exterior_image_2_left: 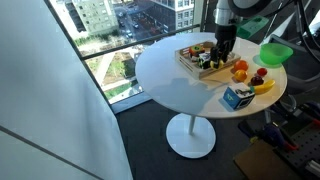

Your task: Put the yellow ball into the bowl

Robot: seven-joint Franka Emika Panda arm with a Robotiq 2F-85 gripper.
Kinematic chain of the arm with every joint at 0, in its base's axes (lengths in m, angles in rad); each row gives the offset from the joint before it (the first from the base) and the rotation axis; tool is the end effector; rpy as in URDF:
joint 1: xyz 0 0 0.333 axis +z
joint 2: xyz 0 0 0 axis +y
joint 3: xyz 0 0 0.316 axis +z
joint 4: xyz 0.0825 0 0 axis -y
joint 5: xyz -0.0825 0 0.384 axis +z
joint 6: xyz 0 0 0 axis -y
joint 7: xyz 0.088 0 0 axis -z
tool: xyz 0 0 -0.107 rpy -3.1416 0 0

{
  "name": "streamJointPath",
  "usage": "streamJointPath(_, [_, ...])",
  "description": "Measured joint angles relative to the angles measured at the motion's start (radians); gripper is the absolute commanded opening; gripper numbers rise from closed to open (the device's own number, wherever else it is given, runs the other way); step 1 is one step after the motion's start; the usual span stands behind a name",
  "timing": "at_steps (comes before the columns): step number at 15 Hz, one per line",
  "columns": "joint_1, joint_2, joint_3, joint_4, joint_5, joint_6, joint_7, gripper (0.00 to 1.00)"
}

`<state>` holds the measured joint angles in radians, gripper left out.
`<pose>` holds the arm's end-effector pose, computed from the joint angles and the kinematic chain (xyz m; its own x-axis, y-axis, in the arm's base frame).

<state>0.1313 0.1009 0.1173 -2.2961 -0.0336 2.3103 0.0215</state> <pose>0.4976 0.1257 0.2987 0.9653 0.2467 -0.0856 0.2486 -0.9685 0.0129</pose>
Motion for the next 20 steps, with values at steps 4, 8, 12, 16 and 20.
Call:
streamJointPath(4, [-0.037,-0.033,-0.031,-0.004,0.019,-0.026,0.009,0.35])
streamJointPath(8, [-0.073,-0.058,-0.063,-0.007,0.063,-0.062,0.009,0.35])
streamJointPath(12, [-0.108,-0.092,-0.097,-0.012,0.070,-0.099,0.013,0.35])
streamJointPath(16, [-0.139,-0.131,-0.129,-0.024,0.069,-0.115,0.017,0.35])
streamJointPath(20, [-0.166,-0.162,-0.152,-0.042,0.047,-0.103,0.042,0.35])
